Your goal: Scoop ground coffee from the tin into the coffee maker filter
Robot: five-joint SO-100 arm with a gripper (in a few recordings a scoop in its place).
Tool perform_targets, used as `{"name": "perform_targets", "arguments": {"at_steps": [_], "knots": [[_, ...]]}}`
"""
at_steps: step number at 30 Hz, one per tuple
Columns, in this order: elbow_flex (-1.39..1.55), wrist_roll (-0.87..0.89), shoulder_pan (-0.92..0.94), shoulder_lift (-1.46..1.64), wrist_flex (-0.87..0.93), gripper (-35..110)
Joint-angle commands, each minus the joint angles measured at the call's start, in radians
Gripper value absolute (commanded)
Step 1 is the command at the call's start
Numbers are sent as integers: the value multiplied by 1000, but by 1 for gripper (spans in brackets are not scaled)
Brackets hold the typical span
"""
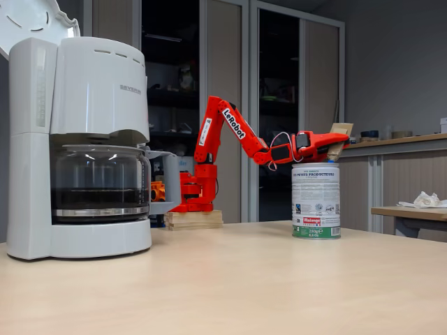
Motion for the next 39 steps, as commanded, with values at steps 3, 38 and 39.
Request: {"name": "perform_targets", "arguments": {"at_steps": [3,38,39], "knots": [[9,51,-3,-11,-54,8],[72,147,-14,144,144,12],[72,150,-12,158,161,11]]}}
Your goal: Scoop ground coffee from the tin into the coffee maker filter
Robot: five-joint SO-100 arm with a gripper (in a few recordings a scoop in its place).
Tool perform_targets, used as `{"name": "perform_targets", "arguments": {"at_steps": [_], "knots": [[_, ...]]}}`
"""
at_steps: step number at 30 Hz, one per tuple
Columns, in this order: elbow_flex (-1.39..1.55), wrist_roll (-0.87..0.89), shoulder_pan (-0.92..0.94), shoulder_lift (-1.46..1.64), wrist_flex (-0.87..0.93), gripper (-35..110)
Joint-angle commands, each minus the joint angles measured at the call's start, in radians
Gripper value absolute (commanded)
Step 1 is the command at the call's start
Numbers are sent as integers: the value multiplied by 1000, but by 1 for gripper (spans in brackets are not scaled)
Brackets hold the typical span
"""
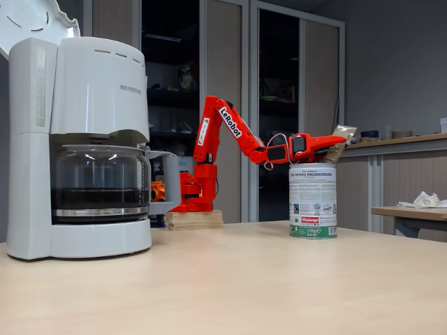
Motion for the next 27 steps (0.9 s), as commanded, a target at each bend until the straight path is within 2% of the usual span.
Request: {"name": "perform_targets", "arguments": {"at_steps": [1,6,12,18,27], "knots": [[6,9,-14,84,55,11],[-2,18,-6,141,138,10],[-18,51,6,198,239,0],[-6,48,-9,229,258,0],[75,153,-43,276,272,0]]}}
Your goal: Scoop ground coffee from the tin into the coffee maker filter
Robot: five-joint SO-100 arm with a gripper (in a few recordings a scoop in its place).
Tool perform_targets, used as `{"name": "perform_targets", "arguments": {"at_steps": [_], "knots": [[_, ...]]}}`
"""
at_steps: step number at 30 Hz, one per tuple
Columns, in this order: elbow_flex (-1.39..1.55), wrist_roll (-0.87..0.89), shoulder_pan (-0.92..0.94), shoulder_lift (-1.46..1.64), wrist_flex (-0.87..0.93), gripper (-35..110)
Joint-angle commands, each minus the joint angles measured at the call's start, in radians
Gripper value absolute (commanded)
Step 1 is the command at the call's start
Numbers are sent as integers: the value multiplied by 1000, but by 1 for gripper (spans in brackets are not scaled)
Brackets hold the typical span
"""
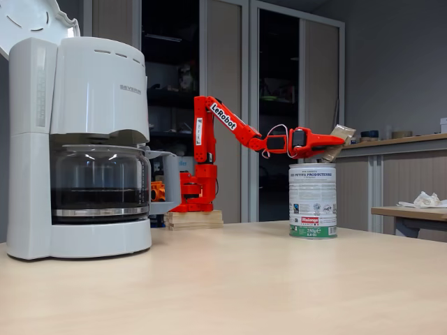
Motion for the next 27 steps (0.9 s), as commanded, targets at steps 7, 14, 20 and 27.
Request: {"name": "perform_targets", "arguments": {"at_steps": [7,14,20,27], "knots": [[124,112,-5,114,8,0],[210,189,2,118,-46,0],[244,184,3,101,-114,5],[222,192,-9,64,-124,10]]}}
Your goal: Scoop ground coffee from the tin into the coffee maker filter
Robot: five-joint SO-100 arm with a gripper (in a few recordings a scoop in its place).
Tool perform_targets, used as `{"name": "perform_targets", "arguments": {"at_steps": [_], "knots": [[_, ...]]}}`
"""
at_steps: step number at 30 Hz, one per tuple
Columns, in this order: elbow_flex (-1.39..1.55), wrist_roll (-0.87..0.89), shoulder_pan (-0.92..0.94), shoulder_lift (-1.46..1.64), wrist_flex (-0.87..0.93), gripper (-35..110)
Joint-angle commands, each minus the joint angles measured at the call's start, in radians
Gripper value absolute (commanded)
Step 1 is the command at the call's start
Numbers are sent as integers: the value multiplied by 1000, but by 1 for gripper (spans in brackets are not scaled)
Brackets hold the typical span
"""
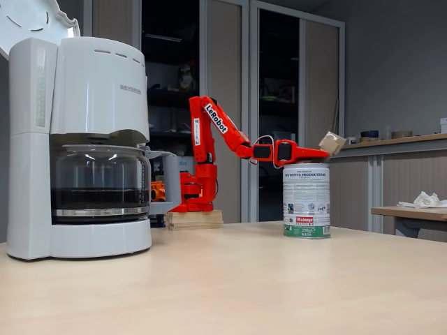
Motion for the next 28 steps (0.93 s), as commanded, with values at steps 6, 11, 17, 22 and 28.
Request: {"name": "perform_targets", "arguments": {"at_steps": [6,11,17,22,28], "knots": [[-34,8,-14,-8,5,11],[-44,-2,-12,21,43,12],[-37,-55,0,101,126,12],[-25,-89,17,183,198,14],[-28,-92,18,253,285,13]]}}
